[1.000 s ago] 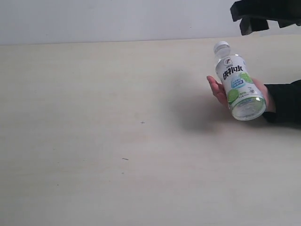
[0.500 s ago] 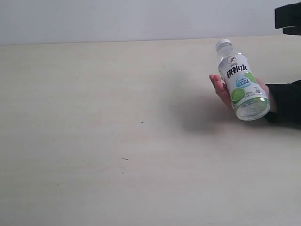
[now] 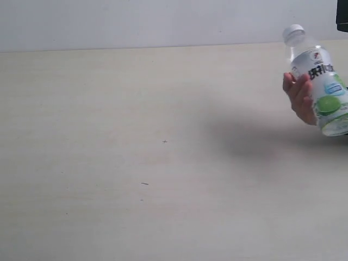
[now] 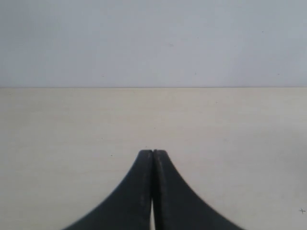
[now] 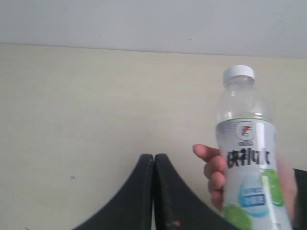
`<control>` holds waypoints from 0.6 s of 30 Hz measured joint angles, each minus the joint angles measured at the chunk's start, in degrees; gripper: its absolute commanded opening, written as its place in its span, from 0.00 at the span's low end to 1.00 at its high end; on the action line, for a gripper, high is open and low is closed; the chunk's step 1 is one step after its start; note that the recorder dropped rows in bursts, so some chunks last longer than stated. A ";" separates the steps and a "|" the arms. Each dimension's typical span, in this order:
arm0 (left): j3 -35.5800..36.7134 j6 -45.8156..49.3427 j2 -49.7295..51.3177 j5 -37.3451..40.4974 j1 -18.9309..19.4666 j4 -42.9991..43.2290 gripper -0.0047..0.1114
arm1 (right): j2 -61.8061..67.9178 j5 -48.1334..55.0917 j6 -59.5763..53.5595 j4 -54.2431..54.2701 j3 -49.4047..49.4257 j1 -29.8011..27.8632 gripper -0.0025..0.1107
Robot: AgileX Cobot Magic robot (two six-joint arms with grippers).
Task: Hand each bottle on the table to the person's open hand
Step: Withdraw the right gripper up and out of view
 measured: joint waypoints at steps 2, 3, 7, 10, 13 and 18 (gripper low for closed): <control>0.00 0.00 0.00 0.00 0.00 0.00 0.04 | 0.00 0.00 0.00 0.00 0.00 0.00 0.02; 0.00 0.00 0.00 0.00 0.00 0.00 0.04 | 0.00 0.00 0.00 0.00 0.00 0.00 0.02; 0.00 0.00 0.00 0.00 0.00 0.00 0.04 | 0.00 0.00 0.11 0.00 0.00 0.00 0.02; 0.00 0.00 0.00 0.00 0.00 0.00 0.04 | 0.00 0.00 0.11 0.00 0.00 0.00 0.02; 0.00 0.00 0.00 0.00 0.00 0.00 0.04 | 0.00 -0.24 0.11 0.00 0.00 0.00 0.02; 0.00 0.00 0.00 0.00 0.00 0.00 0.04 | 0.00 -0.73 0.11 0.00 0.00 0.00 0.02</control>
